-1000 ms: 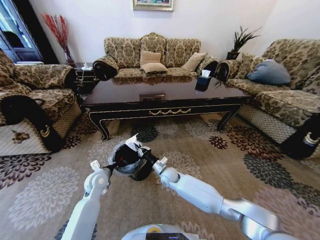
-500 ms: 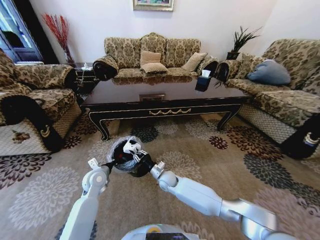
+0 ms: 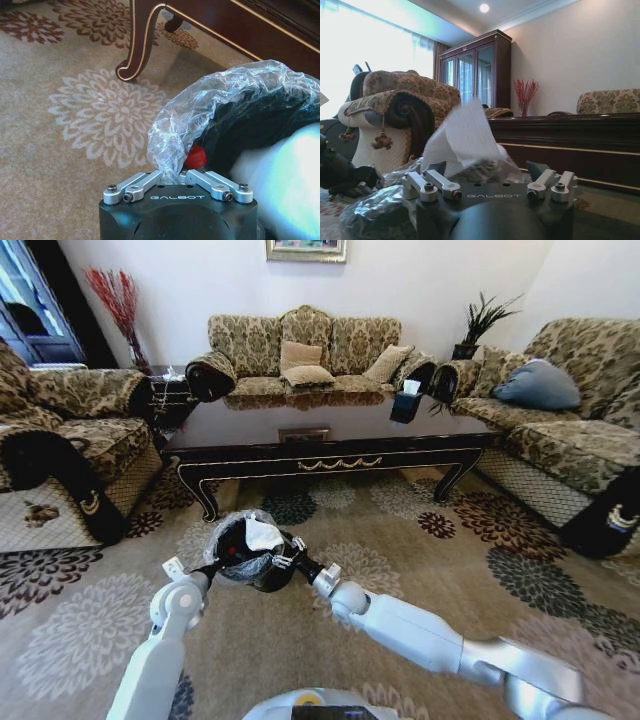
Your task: Move to the front of the table and pick up the trash from the floor, then place it into the trash bin.
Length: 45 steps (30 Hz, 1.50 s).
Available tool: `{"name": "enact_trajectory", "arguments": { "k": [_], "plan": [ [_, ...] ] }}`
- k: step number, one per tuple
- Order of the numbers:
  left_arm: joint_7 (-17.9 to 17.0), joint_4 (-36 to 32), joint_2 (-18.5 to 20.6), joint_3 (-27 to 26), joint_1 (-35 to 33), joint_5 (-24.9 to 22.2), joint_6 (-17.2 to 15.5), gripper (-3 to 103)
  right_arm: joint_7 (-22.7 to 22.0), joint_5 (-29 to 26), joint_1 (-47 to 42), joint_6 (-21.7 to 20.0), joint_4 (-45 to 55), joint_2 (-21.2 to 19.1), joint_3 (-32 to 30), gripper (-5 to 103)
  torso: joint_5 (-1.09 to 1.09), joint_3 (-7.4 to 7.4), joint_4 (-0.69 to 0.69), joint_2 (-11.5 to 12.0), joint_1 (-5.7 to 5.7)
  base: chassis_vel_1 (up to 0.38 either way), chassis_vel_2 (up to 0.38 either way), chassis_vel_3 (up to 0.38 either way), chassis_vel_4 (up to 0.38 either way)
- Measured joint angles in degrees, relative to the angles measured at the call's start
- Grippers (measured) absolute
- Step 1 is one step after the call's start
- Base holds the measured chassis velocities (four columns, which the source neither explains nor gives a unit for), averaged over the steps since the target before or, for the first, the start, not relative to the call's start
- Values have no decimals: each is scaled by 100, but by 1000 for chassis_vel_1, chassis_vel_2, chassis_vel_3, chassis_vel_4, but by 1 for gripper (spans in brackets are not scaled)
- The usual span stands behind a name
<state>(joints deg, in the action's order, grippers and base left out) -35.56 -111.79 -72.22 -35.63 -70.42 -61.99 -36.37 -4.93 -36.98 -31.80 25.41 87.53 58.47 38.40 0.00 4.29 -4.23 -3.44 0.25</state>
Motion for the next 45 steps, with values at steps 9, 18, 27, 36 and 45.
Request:
{"name": "enact_trajectory", "arguments": {
  "k": [9, 18, 27, 36, 45],
  "plan": [
    [-4, -31, 3, -90, -42, -61, -9, 2, -40, 0, -50, 2, 113, -227, -176, 100, 0, 0, -1, 0, 0, 0, 0, 0, 0],
    [-240, -173, -5, -485, -218, -387, -68, 2, -1128, -212, -80, -471, -397, -40, -833, 100, 0, 0, -1, 0, 0, 0, 0, 0, 0],
    [-632, -186, -63, -942, -577, -575, -71, 2, -1826, -434, -441, -823, -706, 255, -1878, 100, 0, 0, 1, 0, 0, 0, 0, 0, 0],
    [-883, 571, 94, -1055, -232, -838, 21, 2, -1862, -240, -1004, -899, -835, 242, -2610, 100, 0, 0, -3, 0, 0, 0, 0, 0, 0],
    [-1116, 1424, 136, -921, 199, -807, 95, 2, -1965, -141, -1141, -963, -918, 186, -2700, 100, 0, 0, 0, 0, 0, 0, 0, 0, 0]
  ]
}}
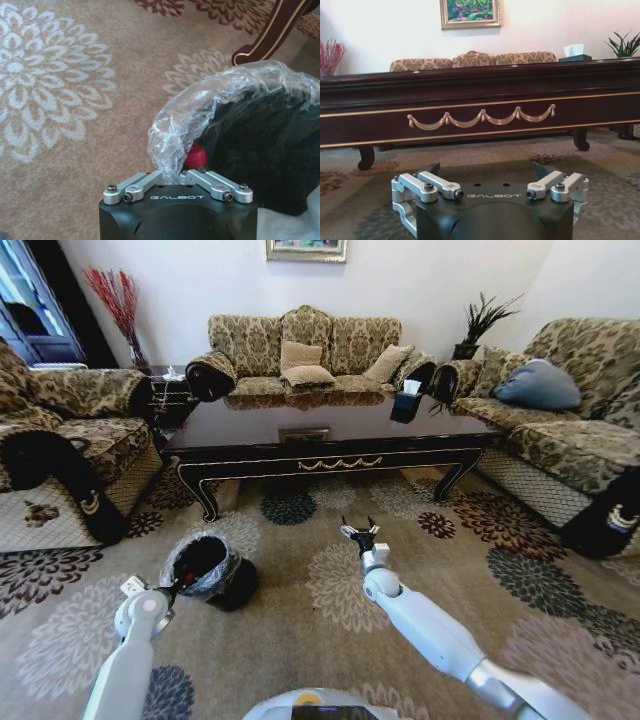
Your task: Move to the front of the table and pick up the trash from the floor, then place it into the trash bin.
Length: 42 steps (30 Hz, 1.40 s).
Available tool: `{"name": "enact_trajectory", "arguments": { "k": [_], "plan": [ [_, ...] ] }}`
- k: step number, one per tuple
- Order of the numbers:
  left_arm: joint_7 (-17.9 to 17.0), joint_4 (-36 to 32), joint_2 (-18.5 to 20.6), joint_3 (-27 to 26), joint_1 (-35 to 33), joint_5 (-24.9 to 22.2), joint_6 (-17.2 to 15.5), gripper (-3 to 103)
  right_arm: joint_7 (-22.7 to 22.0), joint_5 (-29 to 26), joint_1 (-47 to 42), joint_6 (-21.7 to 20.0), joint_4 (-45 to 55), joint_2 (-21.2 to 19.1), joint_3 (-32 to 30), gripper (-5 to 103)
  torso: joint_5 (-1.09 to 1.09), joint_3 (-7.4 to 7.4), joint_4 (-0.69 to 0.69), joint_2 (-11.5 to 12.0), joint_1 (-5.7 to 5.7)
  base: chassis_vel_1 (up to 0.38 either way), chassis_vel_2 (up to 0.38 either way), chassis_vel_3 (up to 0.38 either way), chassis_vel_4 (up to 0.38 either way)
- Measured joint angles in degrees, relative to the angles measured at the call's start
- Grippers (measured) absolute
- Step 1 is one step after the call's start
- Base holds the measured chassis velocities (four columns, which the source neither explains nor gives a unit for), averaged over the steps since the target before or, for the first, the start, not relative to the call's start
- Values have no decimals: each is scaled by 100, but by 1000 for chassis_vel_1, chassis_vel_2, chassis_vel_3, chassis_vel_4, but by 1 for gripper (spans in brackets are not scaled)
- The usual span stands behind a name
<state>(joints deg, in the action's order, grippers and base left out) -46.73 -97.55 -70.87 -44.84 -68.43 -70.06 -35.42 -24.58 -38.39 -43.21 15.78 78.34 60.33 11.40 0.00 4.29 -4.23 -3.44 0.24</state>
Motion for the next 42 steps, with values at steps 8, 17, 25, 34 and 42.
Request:
{"name": "enact_trajectory", "arguments": {
  "k": [8, 17, 25, 34, 42],
  "plan": [
    [-84, -88, 5, 70, 37, -166, -75, 2, 0, 19, 123, -16, -117, 38, 105, 100, 2, 0, -1, 0, 0, 0, 0, 0, 0],
    [-468, -588, 172, 18, -121, -647, -185, 22, 0, 76, 155, -29, -270, 199, 137, 100, 0, 0, -2, 0, 0, 0, 0, 0, 0],
    [-659, -1820, 322, -86, -754, -328, -260, 48, 71, 26, -66, -14, -76, 89, -162, 100, 0, 0, -1, 0, 0, 0, 0, 0, 0],
    [-28, -3354, 485, -172, -1883, 1289, -18, 86, -21, -82, -875, -179, 1213, -369, -1118, 100, -1, -1, -1, 0, -1, 0, 0, 0, 0],
    [2427, -3856, -7, -51, -3200, 4433, 1899, 100, 980, 362, -2705, 179, 2503, -884, -2829, 100, 1, -1, -1, -1, -1, 0, 0, 0, 0]
  ]
}}
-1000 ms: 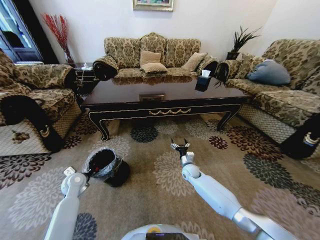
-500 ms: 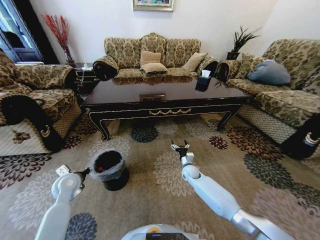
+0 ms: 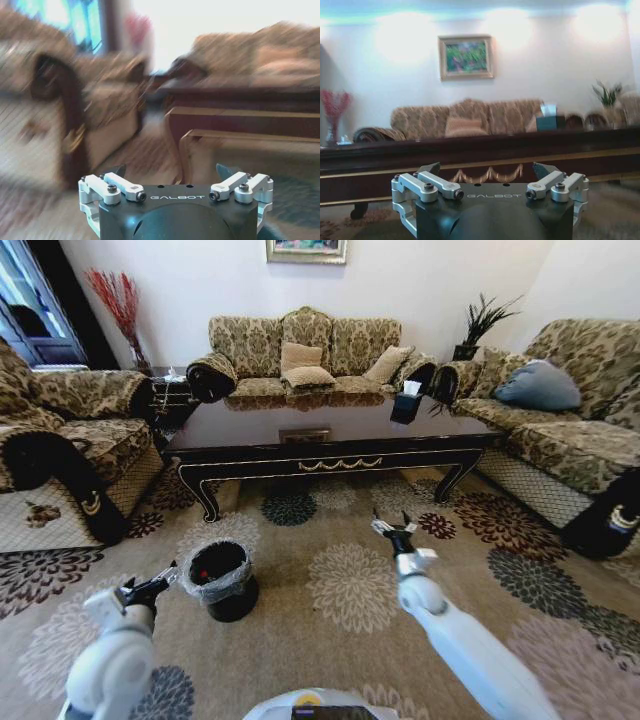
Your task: Move to the front of the table and pick up the trash from the floor, then place it into the trash bin.
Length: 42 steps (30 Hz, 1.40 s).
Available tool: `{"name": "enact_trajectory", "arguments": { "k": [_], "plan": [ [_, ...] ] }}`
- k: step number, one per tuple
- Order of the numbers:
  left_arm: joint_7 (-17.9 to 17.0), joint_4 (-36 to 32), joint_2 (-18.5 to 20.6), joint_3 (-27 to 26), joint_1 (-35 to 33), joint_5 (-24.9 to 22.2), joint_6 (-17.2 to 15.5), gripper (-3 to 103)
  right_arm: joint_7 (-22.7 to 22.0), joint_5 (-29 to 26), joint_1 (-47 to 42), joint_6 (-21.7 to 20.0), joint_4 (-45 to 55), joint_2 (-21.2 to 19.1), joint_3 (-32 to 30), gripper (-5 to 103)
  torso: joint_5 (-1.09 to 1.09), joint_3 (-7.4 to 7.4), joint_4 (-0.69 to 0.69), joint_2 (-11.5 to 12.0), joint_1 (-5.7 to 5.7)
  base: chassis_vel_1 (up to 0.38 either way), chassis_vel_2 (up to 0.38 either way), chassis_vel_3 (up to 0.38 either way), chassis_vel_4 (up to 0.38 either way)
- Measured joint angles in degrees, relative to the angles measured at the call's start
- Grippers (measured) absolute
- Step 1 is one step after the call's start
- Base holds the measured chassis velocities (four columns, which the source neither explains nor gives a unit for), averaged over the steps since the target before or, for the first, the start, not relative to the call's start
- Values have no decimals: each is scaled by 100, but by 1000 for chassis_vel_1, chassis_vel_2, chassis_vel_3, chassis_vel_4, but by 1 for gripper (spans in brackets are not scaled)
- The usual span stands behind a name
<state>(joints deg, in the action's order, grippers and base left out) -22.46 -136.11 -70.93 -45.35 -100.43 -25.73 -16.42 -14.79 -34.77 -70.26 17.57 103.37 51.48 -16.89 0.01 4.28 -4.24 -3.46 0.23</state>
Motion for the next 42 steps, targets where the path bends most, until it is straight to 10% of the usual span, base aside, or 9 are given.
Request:
{"name": "enact_trajectory", "arguments": {
  "k": [6, 13, 19, 24, 42],
  "plan": [
    [1446, 142, -147, 41, -437, 846, 1300, 100, 91, 301, -1219, 122, 714, 68, -625, 100, 1, 0, -1, 0, -1, 0, 0, 0, 0],
    [1653, 176, -653, 237, -896, 1301, 2108, 100, 12, 851, -2303, 128, 1390, 410, -847, 100, -2, 0, 0, 0, -1, 0, 0, 0, 0],
    [989, 469, -1268, 541, -1030, 1793, 2214, 100, 131, 1452, -2578, 873, 1220, 741, -1260, 100, -3, 1, 1, 1, 0, 0, 0, 0, 0],
    [830, 609, -1524, 747, -864, 2071, 2276, 100, -167, 1442, -2742, 605, 1578, 785, -1530, 100, 0, 1, -1, 1, 0, 0, 0, 0, 0],
    [1162, 501, -1551, 718, -754, 1993, 2265, 100, -483, 2200, -2932, 170, 1890, 859, -2271, 100, 0, 1, 0, 1, 1, 0, 0, 0, 0]
  ]
}}
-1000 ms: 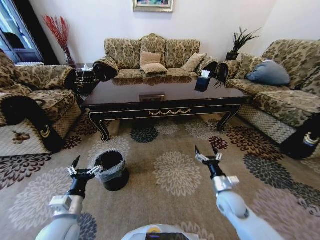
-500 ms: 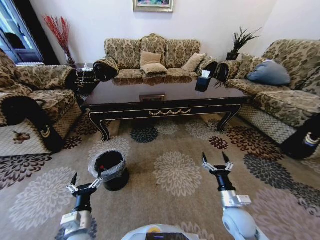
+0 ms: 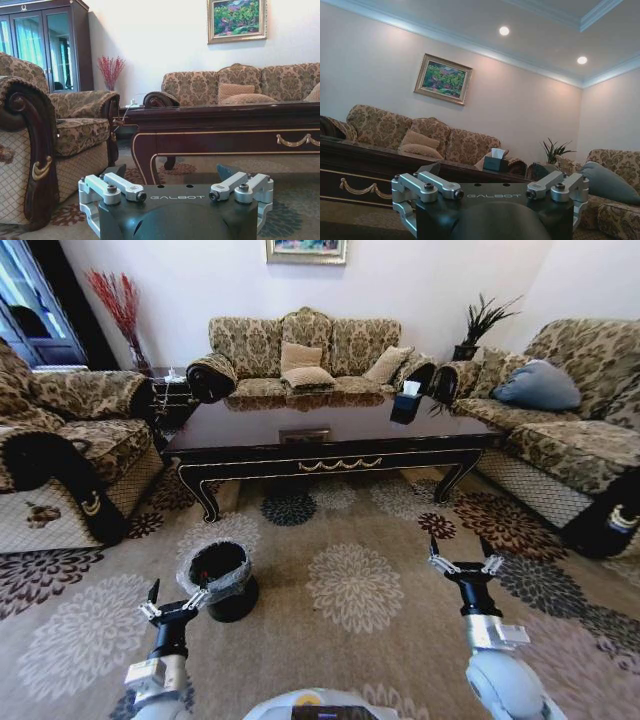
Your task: Move to the front of the table and pick up the trash from the floor, then place it into the trash bin.
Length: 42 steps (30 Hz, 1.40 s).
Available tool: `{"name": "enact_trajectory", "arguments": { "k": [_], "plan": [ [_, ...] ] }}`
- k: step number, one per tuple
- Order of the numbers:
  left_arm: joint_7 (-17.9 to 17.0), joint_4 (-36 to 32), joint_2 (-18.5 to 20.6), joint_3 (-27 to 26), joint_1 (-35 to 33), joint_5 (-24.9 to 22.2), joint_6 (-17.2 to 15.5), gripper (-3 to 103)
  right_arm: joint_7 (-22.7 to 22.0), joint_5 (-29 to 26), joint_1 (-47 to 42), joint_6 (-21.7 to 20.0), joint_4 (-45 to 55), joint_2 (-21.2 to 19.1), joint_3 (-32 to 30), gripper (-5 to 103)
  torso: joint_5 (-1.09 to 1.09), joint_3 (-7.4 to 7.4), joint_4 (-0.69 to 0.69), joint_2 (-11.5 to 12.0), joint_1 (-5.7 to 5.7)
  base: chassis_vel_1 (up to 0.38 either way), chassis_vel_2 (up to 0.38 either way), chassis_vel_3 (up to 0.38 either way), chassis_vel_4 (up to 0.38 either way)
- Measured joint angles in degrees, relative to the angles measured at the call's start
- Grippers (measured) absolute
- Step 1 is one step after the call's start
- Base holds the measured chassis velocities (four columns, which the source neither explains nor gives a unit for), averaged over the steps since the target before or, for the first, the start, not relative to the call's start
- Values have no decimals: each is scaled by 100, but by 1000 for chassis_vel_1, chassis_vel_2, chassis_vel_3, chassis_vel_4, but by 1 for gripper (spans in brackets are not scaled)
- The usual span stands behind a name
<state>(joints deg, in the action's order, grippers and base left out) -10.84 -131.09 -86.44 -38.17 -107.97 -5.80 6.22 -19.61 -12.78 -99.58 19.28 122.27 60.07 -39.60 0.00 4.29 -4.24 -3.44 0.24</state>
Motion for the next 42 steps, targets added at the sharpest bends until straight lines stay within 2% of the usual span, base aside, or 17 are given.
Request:
{"name": "enact_trajectory", "arguments": {
  "k": [24, 42],
  "plan": [
    [1, -4, 12, 0, 4, -11, -17, 100, 7, -24, 16, -2, -11, -2, 21, 100, 0, 1, 0, 1, 1, 16, -16, -12, 18],
    [-1, -3, 13, -1, 4, -14, -21, 100, 8, -31, 18, -2, -16, -2, 28, 100, 3, 1, 0, 1, 1, 257, -265, -256, 260]
  ]
}}
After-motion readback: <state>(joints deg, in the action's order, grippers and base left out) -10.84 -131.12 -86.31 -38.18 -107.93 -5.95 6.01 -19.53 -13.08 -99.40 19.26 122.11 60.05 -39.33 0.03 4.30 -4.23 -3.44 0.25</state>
